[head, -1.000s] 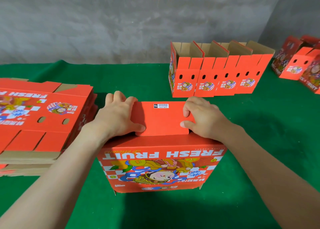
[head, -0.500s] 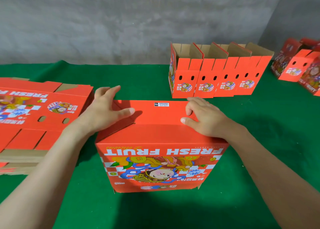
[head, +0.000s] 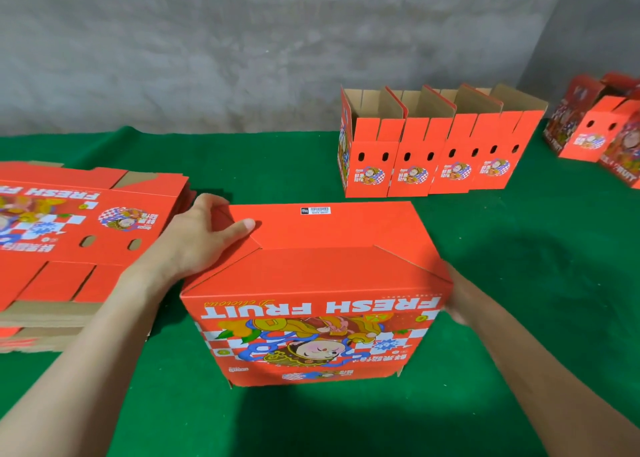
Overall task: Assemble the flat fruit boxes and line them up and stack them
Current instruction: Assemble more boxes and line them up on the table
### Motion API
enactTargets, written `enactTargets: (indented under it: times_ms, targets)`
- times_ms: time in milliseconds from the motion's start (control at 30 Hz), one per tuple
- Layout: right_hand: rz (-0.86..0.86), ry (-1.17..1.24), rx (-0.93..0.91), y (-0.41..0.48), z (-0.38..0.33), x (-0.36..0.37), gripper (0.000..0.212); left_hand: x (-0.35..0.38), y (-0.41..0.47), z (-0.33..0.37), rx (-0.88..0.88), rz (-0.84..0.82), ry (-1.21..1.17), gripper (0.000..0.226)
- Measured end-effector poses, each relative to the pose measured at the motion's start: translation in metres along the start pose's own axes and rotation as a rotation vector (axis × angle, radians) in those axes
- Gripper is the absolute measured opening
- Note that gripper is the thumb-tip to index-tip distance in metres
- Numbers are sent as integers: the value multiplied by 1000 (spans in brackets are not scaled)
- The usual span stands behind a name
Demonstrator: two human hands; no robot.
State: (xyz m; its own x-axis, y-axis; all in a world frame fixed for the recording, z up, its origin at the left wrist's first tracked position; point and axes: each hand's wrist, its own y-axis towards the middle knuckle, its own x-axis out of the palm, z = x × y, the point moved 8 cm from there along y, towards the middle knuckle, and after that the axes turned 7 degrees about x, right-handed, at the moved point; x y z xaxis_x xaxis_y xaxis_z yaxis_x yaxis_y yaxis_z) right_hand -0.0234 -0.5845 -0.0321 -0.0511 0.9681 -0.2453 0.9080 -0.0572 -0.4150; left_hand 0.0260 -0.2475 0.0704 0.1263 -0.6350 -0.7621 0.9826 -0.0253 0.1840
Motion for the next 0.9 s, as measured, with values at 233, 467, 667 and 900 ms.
enactTargets:
  times_ms: [233, 467, 667, 900]
  targets:
    - [-60, 50, -46, -6, -38, -12, 55, -34, 3, 3, 117, 375, -149, 38]
    - [-1, -184, -164, -18, -67, -1, 73, -10, 10, -45, -32, 561, -555, 24]
    - [-71, 69, -332, -28, -84, 1, 85, -8, 18, -53, -10, 569, -815, 11]
    - [313, -425, -623, -33, -87, 45, 74, 55, 25, -25, 28, 81, -411, 35]
